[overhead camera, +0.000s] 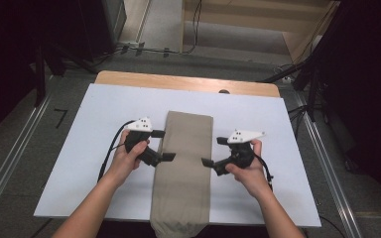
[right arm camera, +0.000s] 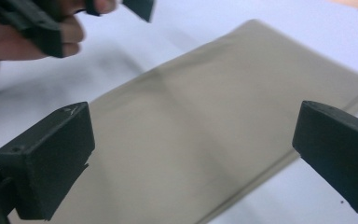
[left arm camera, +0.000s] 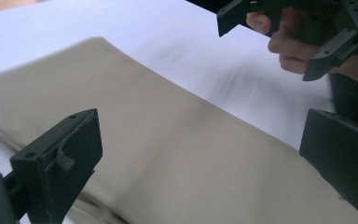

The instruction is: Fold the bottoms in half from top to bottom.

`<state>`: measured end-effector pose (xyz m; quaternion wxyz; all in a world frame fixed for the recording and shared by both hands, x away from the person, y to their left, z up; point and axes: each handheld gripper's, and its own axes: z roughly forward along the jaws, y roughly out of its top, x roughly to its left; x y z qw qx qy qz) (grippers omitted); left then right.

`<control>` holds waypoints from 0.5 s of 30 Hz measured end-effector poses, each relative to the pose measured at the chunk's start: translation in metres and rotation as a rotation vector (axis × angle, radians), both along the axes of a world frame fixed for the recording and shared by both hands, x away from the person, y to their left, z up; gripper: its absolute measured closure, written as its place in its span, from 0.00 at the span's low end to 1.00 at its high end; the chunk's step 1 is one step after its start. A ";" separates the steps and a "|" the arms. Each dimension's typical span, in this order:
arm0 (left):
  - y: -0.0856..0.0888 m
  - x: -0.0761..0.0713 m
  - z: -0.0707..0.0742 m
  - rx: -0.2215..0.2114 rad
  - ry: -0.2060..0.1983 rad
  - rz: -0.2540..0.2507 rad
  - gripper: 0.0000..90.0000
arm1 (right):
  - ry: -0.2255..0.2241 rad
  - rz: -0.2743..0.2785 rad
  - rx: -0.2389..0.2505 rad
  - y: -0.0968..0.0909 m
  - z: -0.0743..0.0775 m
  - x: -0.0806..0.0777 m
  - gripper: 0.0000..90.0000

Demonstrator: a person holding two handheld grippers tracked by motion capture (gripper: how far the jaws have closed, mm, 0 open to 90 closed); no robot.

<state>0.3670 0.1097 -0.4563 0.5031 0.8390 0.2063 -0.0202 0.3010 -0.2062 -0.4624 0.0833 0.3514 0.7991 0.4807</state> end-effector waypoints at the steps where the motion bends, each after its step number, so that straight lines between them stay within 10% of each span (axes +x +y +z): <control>1: -0.002 0.009 0.000 0.019 -0.011 0.004 0.00 | 0.011 -0.010 -0.002 -0.002 -0.001 0.010 0.00; 15: -0.022 0.106 -0.011 0.122 0.072 0.163 0.17 | 0.135 -0.224 -0.112 -0.017 -0.025 0.127 0.34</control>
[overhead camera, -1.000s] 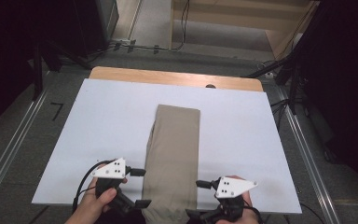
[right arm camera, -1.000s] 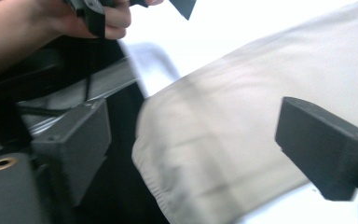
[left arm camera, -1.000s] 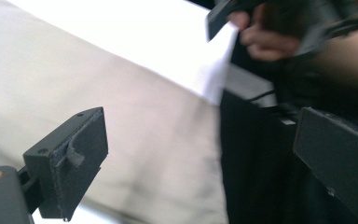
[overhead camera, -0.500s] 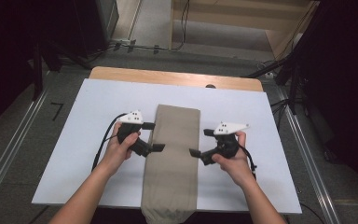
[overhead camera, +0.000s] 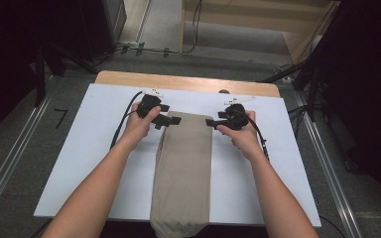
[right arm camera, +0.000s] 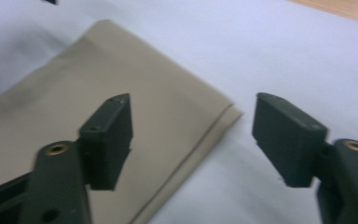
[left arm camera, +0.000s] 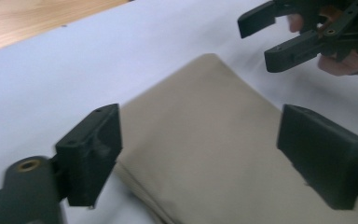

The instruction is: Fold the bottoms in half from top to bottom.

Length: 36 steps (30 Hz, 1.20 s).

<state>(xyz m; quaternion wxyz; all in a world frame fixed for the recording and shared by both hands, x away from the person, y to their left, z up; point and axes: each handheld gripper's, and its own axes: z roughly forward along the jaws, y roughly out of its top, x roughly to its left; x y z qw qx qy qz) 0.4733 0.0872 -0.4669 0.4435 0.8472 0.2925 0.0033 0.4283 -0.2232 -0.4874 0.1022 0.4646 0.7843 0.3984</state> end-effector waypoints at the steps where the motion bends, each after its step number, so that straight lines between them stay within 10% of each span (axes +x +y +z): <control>1: -0.002 0.006 -0.003 0.022 0.017 0.026 0.18 | 0.011 -0.007 -0.003 0.000 -0.002 0.005 0.36; 11: -0.007 0.032 -0.032 0.125 0.080 0.144 0.52 | 0.067 -0.021 -0.051 0.006 -0.023 0.032 0.49; 25: -0.006 0.032 -0.036 0.117 0.100 0.144 0.92 | 0.105 0.043 -0.007 0.008 -0.027 0.031 0.92; 36: -0.003 0.045 -0.020 0.083 0.087 0.172 0.98 | 0.044 0.060 -0.084 0.016 -0.003 0.045 0.97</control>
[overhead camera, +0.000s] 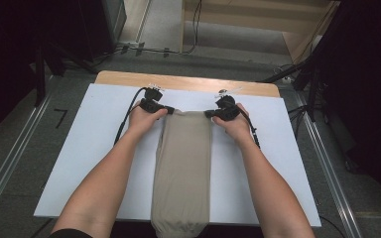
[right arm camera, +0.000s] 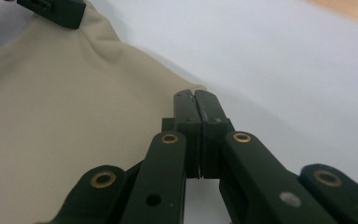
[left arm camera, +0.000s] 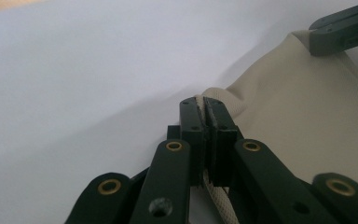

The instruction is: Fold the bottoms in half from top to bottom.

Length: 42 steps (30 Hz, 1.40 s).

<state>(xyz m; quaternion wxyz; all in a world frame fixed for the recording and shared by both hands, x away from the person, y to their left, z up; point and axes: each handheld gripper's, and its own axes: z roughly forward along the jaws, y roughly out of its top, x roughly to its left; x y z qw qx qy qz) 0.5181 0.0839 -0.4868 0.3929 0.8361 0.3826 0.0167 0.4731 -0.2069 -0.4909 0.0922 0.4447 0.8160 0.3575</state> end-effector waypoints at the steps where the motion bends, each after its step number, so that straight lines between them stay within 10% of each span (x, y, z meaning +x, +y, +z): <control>1: 0.000 0.002 0.004 0.000 -0.010 0.002 0.98 | -0.007 -0.003 -0.001 0.000 0.005 0.003 0.97; 10: -0.006 0.032 0.085 -0.032 -0.183 0.013 0.98 | -0.115 -0.069 0.037 -0.011 0.068 0.037 0.97; 19: -0.009 0.038 0.143 -0.118 -0.352 0.025 0.98 | -0.364 -0.047 0.065 -0.019 0.127 0.044 0.97; 42: 0.034 -0.085 0.091 -0.205 -0.451 -0.147 0.98 | -0.475 0.125 0.126 -0.009 0.085 -0.089 0.97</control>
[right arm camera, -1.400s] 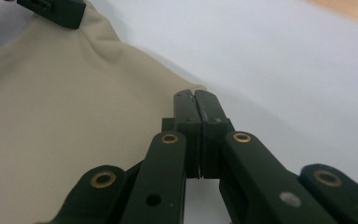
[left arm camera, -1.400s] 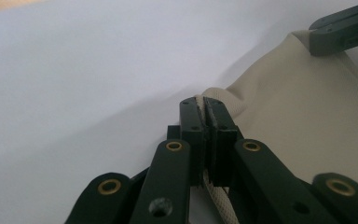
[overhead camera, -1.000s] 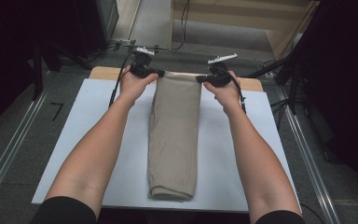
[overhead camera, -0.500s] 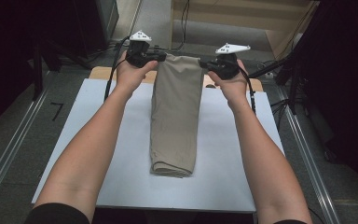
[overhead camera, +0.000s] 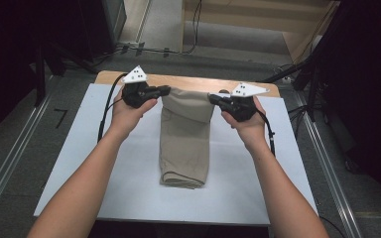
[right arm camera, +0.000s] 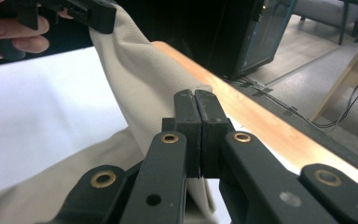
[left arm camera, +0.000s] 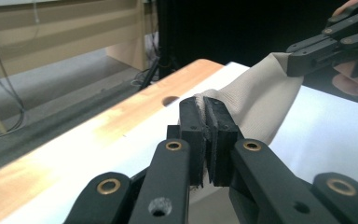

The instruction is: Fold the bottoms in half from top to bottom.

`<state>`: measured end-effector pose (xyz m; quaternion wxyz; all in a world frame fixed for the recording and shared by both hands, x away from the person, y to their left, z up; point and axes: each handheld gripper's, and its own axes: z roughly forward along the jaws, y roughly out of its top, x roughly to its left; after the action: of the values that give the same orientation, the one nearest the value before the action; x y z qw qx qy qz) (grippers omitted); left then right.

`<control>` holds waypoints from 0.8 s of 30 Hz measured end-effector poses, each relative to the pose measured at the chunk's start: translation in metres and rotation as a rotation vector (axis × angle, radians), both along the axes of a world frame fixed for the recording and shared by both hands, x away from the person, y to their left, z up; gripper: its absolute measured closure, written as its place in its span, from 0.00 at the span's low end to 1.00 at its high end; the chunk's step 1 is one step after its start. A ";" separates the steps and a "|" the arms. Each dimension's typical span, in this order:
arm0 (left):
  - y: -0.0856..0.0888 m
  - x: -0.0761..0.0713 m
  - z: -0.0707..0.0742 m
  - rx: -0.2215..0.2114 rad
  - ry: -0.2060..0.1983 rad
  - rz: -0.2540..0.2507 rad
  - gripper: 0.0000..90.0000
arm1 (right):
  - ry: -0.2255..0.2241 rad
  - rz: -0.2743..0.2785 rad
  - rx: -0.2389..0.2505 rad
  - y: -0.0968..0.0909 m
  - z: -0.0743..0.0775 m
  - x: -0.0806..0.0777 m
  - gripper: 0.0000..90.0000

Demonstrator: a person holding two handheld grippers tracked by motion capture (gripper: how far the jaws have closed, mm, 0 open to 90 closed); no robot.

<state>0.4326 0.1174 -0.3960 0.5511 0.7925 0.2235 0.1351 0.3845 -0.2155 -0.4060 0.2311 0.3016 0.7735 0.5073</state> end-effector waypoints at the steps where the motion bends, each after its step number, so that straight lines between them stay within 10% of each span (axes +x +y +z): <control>1: 0.002 -0.006 -0.003 0.004 0.000 -0.003 0.98 | 0.001 0.007 0.005 0.001 -0.003 -0.007 0.97; 24: 0.026 -0.143 -0.088 0.088 0.060 -0.162 0.97 | 0.032 0.126 -0.013 0.001 -0.085 -0.142 0.97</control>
<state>0.2894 0.1434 -0.4840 0.5182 0.8350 0.1687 0.0760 0.2423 -0.2141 -0.4914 0.1880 0.2588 0.7979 0.5109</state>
